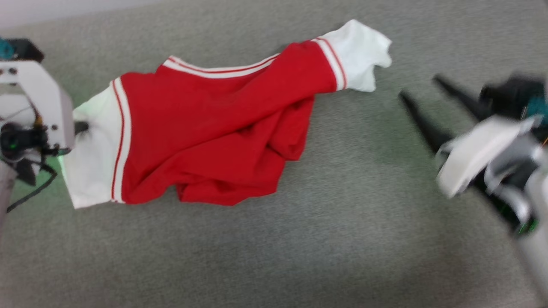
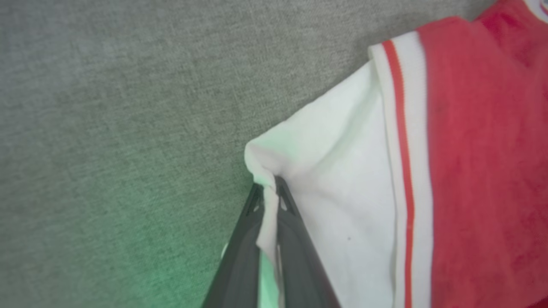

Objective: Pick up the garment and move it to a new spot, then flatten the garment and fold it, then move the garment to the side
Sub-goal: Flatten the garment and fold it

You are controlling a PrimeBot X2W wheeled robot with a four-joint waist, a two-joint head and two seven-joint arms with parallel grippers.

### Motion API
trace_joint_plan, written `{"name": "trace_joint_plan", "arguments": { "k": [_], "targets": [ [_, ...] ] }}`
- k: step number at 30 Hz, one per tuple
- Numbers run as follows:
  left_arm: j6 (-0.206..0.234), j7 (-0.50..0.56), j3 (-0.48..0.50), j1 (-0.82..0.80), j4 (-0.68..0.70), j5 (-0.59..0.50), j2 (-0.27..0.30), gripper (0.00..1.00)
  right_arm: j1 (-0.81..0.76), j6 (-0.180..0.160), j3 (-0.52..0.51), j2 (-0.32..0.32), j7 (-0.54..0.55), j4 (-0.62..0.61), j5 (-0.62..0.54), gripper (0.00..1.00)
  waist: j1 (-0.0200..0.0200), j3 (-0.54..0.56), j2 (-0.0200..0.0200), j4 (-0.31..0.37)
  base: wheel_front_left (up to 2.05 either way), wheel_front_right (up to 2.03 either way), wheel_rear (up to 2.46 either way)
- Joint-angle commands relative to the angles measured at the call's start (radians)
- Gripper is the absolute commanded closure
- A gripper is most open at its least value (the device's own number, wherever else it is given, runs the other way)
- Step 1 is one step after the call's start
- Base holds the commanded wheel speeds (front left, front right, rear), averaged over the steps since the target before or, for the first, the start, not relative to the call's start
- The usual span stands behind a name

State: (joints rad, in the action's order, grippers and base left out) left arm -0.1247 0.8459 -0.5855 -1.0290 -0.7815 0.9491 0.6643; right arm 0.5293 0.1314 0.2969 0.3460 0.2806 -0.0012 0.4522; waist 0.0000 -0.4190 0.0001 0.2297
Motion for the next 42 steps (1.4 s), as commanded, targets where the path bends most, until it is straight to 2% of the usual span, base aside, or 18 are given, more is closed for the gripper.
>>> {"name": "trace_joint_plan", "arguments": {
  "k": [1, 3, 7, 9, 10, 12, 18, 25, 35, 37, 39, 40, 42],
  "targets": [
    [-0.010, 0.000, -0.046, 0.033, 0.002, 0.015, -0.076, 1.00, 0.103, -0.001, 0.021, 0.048, 0.043, 0.065, 0.029, 0.00, 0.0000, -0.043, -0.0001, -0.051, 0.00, 0.00, 0.00],
    [-0.010, -0.005, -0.068, 0.012, 0.020, 0.018, -0.088, 1.00, 0.221, -0.001, 0.067, 0.100, 0.086, 0.149, 0.047, 0.00, 0.0000, -0.064, -0.0001, -0.080, 0.00, 0.00, 0.00],
    [-0.010, -0.021, -0.115, -0.017, 0.050, 0.029, -0.099, 1.00, 0.428, -0.001, 0.162, 0.136, 0.127, 0.318, 0.103, 0.00, 0.0000, -0.102, -0.0001, -0.124, 0.00, 0.00, 0.00],
    [-0.010, -0.027, -0.146, -0.023, 0.065, 0.036, -0.102, 1.00, 0.507, -0.001, 0.216, 0.140, 0.133, 0.402, 0.127, 0.00, 0.0000, -0.117, -0.0001, -0.144, 0.00, 0.00, 0.00],
    [-0.010, -0.027, -0.146, -0.023, 0.065, 0.036, -0.102, 1.00, 0.507, -0.001, 0.216, 0.140, 0.133, 0.402, 0.127, 0.00, 0.0000, -0.117, -0.0001, -0.144, 0.00, 0.00, 0.00],
    [-0.008, -0.039, -0.183, -0.037, 0.082, 0.055, -0.112, 1.00, 0.600, -0.001, 0.300, 0.143, 0.138, 0.523, 0.141, 0.00, 0.0000, -0.136, -0.0001, -0.170, 0.00, 0.00, 0.00],
    [-0.004, -0.063, -0.253, -0.055, 0.099, 0.089, -0.114, 1.00, 0.688, -0.001, 0.446, 0.137, 0.173, 0.727, 0.188, 0.00, 0.0000, -0.160, -0.0001, -0.197, 0.00, 0.00, 0.00],
    [-0.004, -0.083, -0.321, -0.082, 0.108, 0.133, -0.111, 1.00, 0.686, 0.000, 0.581, 0.118, 0.227, 0.829, 0.283, 0.00, 0.0000, -0.173, -0.0001, -0.203, 0.00, 0.00, 0.00],
    [-0.005, -0.108, -0.387, -0.107, 0.105, 0.191, -0.113, 1.00, 0.695, 0.003, 0.706, 0.119, 0.327, 0.878, 0.382, 0.00, 0.0000, -0.174, -0.0001, -0.195, 0.00, 0.00, 0.00],
    [-0.005, -0.114, -0.399, -0.112, 0.103, 0.203, -0.111, 1.00, 0.702, 0.003, 0.719, 0.122, 0.327, 0.894, 0.388, 0.35, 0.0000, -0.175, -0.0001, -0.194, 0.00, 0.00, 0.00],
    [-0.005, -0.119, -0.413, -0.117, 0.099, 0.211, -0.110, 1.00, 0.706, 0.003, 0.732, 0.123, 0.320, 0.901, 0.398, 0.82, 0.0000, -0.176, -0.0001, -0.195, 0.00, 0.00, 0.00],
    [-0.004, -0.122, -0.420, -0.119, 0.097, 0.213, -0.110, 1.00, 0.711, 0.003, 0.733, 0.124, 0.305, 0.906, 0.405, 1.00, 0.0000, -0.177, -0.0001, -0.195, 0.00, 0.00, 0.00],
    [-0.004, -0.128, -0.432, -0.125, 0.093, 0.222, -0.110, 1.00, 0.718, 0.001, 0.737, 0.124, 0.295, 0.923, 0.416, 1.00, 0.0000, -0.178, -0.0001, -0.196, 0.00, 0.00, 0.00]
  ]
}}
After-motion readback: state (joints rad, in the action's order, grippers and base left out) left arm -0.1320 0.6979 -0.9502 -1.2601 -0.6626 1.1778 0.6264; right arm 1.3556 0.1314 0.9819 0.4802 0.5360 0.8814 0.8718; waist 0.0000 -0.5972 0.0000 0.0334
